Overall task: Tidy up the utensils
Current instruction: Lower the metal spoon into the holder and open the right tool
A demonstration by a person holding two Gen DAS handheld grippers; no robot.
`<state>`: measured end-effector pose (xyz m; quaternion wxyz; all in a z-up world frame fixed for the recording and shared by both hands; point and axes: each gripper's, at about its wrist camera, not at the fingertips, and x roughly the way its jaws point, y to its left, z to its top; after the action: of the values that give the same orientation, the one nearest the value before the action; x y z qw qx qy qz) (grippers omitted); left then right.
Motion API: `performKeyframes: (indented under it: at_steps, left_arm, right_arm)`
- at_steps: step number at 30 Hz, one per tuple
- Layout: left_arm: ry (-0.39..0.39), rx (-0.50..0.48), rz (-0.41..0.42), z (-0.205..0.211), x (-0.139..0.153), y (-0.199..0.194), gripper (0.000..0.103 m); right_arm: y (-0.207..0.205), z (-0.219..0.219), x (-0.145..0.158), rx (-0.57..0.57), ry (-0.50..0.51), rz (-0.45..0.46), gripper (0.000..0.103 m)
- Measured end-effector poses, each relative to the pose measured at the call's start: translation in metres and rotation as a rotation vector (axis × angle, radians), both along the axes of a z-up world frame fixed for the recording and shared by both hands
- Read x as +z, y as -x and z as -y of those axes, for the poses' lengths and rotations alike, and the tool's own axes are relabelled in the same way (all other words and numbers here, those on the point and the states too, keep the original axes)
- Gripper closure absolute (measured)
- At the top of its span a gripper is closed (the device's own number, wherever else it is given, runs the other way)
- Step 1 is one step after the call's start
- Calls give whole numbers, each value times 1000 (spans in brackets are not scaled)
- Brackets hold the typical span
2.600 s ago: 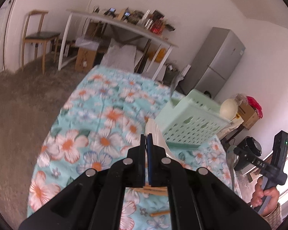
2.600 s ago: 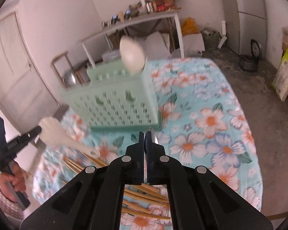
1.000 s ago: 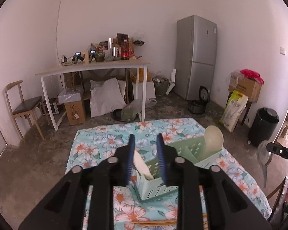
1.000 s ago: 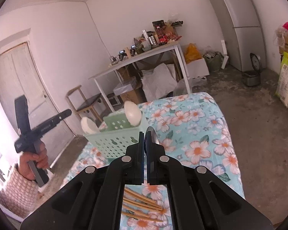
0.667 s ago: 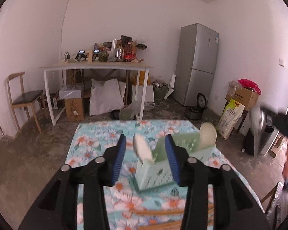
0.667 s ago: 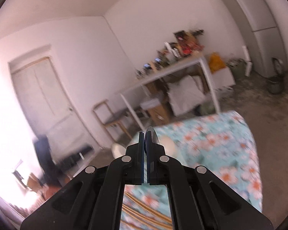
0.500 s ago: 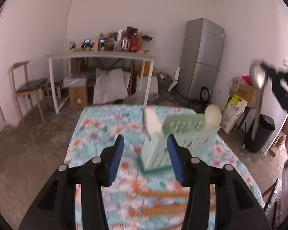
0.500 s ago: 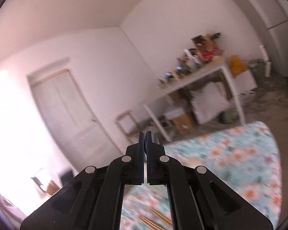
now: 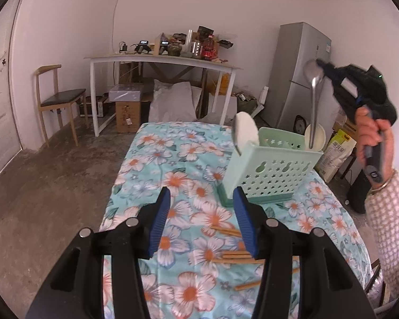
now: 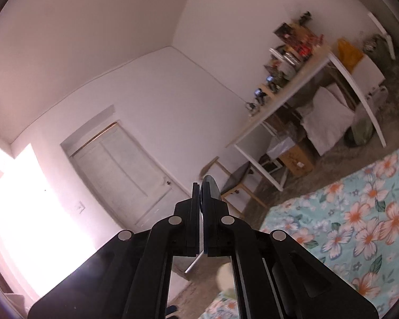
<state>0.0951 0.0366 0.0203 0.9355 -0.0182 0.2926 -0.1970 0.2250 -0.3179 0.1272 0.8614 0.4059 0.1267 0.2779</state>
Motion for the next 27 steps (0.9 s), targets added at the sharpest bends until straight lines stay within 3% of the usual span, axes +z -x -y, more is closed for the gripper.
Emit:
performKeyframes:
  at_steps: [7,16,19,22,27]
  left_arm:
    - [-2,23,-21,-10,-6,-4,56]
    - [3,11,-32,-5,-9,-10,56]
    - [7,4,-35,-2,-10,-10,56]
    - [9,-3,-38,1,-10,-10,56]
    - [12,-12,-35,5,-10,-7,54]
  right_arm:
    - [-12,5,-40,-25,-32,-86,103]
    - [5,9,-45,-77,61,-123,98]
    - [8,10,-44,-94,98,-134,92]
    - [15,10,-41,-112,131,-126,79]
    - [28,9,-28,-140,191,-110,73]
